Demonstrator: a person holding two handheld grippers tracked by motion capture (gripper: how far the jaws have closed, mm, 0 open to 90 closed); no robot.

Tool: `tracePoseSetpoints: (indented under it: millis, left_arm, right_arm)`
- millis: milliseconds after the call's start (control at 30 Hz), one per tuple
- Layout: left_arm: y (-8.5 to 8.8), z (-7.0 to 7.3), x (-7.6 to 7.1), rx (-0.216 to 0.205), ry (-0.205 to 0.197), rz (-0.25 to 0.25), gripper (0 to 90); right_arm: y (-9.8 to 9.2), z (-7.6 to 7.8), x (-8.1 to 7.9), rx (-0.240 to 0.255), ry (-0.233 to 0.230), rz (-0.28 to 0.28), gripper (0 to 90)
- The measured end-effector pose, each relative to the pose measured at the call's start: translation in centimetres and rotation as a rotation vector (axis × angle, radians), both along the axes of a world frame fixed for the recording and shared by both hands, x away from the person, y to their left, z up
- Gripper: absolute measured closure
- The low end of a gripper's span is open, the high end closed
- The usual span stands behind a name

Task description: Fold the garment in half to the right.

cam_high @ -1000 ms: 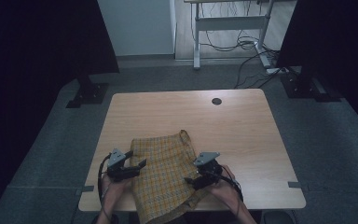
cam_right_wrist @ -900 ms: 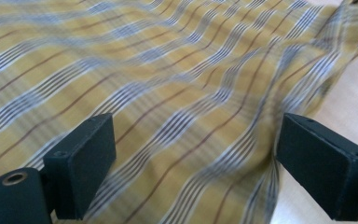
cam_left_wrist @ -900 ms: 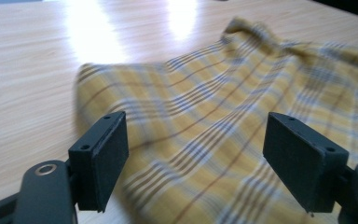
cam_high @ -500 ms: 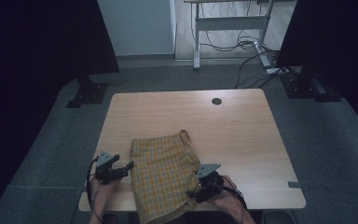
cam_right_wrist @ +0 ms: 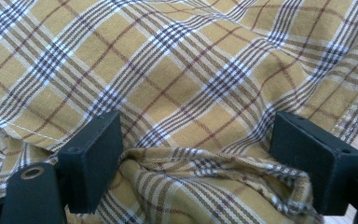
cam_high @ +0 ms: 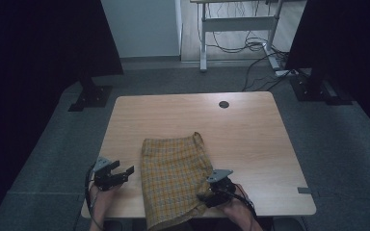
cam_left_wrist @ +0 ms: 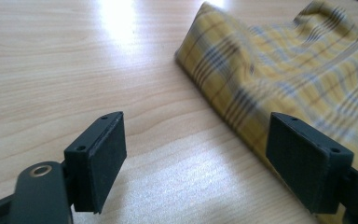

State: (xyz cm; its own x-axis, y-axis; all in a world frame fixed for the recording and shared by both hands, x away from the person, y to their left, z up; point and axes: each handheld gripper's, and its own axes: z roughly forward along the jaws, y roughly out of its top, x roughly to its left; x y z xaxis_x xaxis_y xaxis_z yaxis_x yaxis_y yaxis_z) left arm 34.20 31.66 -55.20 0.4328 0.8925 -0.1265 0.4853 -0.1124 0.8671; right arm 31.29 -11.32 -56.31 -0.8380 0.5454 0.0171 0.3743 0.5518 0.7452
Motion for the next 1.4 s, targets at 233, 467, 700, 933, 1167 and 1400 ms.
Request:
tracePoseSetpoints:
  millis: [233,467,700,933,1167,1400]
  left_arm:
    - [-1.1,-0.2,0.2,0.063,0.036,-0.023,20.4]
    - [-2.9,-0.4,0.3,0.207,0.074,-0.057,20.4]
    - [-4.1,-0.5,0.2,0.277,0.067,-0.074,20.6]
    - [-4.5,-0.6,0.2,0.275,0.071,-0.096,19.7]
    - [-4.5,-0.6,0.3,0.253,0.103,-0.086,15.0]
    - [-4.6,-0.7,0.2,0.261,0.114,-0.101,9.1]
  right_arm:
    - [-2.1,0.0,0.4,0.005,0.000,-0.048,16.8]
    - [-4.2,-0.1,0.7,0.006,0.002,-0.090,16.8]
    - [-5.9,-0.1,0.9,0.008,0.004,-0.112,16.7]
    - [-6.8,0.6,0.6,0.052,0.027,-0.132,15.4]
    - [-6.4,1.3,-1.5,0.043,-0.016,-0.188,13.4]
    - [-5.4,-0.1,-0.5,0.018,0.004,-0.210,14.3]
